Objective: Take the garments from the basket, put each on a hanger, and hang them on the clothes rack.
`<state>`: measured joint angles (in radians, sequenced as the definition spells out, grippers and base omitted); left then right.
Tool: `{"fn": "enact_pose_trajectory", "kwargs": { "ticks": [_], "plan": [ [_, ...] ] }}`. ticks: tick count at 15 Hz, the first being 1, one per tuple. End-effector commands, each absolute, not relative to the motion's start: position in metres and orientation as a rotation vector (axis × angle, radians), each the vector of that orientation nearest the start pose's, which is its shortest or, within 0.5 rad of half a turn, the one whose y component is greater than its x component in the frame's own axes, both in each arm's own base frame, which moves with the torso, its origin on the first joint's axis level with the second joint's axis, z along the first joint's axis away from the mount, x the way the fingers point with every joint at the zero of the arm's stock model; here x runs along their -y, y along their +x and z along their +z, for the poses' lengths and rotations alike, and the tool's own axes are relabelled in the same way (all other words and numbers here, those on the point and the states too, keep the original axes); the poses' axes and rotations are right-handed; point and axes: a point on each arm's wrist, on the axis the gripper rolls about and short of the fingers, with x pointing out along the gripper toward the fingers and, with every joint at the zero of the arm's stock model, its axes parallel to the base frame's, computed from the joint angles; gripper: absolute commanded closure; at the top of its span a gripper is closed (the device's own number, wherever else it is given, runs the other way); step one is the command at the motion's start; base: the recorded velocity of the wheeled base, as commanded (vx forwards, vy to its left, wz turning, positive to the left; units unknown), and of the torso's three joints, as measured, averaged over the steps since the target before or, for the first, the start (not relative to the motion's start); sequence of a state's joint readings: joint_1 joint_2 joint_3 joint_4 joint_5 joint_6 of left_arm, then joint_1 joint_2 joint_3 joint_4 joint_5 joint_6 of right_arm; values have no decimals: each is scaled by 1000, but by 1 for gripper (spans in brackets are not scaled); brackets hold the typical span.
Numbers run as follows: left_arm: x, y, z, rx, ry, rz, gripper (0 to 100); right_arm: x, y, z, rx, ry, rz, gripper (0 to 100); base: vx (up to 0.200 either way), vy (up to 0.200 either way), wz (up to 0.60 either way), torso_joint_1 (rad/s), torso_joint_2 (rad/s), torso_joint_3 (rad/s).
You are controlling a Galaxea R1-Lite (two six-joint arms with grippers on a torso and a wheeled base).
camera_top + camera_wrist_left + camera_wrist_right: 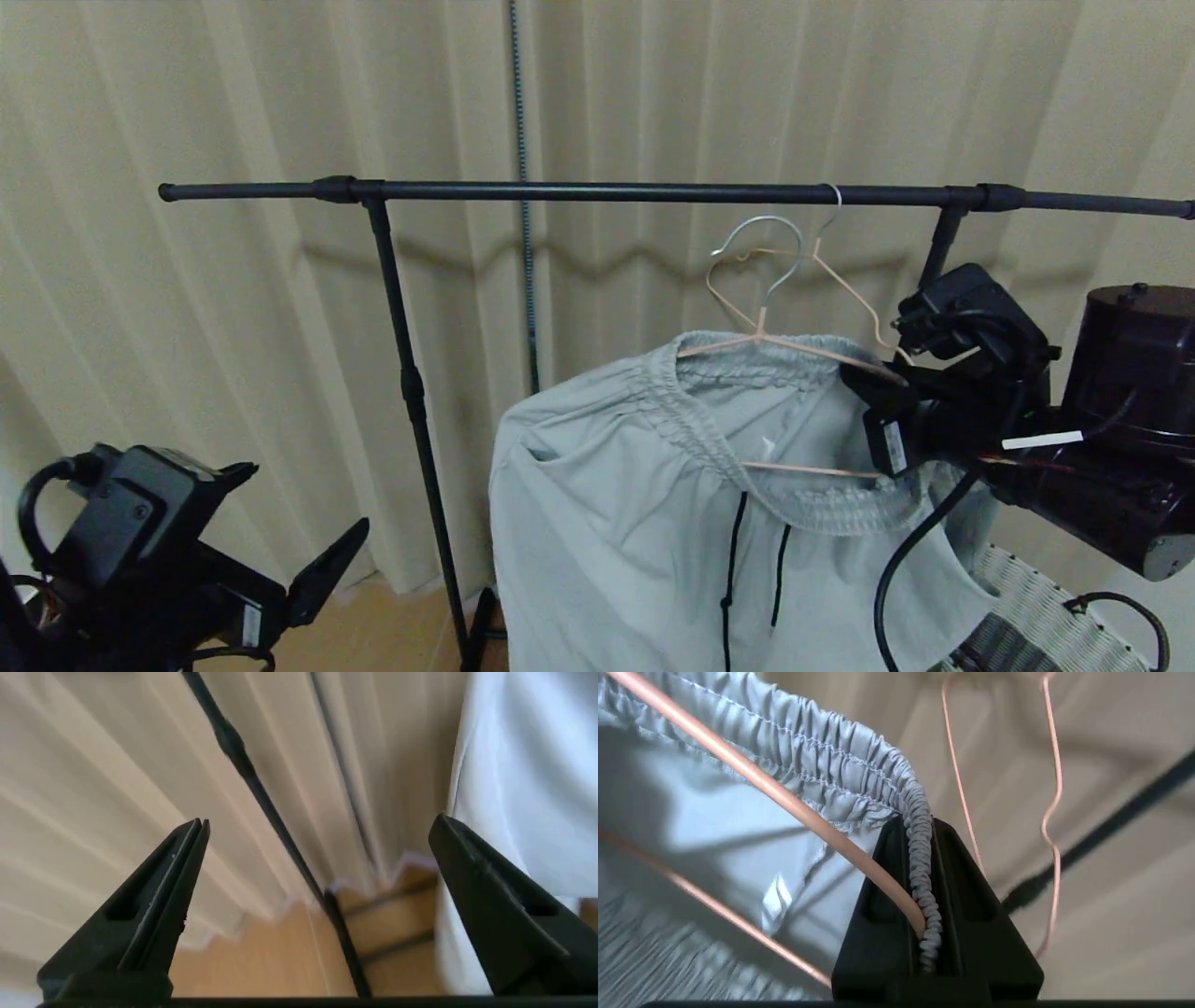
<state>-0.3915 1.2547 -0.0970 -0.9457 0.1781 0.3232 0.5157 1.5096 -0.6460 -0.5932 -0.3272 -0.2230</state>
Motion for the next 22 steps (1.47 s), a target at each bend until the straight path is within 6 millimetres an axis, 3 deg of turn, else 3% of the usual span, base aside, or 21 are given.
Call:
{"fn": "enact_pose_trajectory", "kwargs": {
  "ticks": [1,4,7,19,22],
  "plan": [
    [43,117,150,-48,352,-220,0,-115,222,182,-285,-352,123,100,0,0,0,0,0,0],
    [37,102,154,11,331,-211,0,-116,225,185,-285,-308,68,100,0,0,0,0,0,0],
    [36,101,155,21,321,-203,0,-116,227,188,-271,-284,52,100,0,0,0,0,0,0],
    [36,99,155,27,326,-202,0,-114,235,190,-271,-251,24,100,200,0,0,2,4,2],
    [34,94,157,51,319,-201,0,-108,236,190,-273,-248,-4,100,0,0,0,0,0,0]
  ]
}}
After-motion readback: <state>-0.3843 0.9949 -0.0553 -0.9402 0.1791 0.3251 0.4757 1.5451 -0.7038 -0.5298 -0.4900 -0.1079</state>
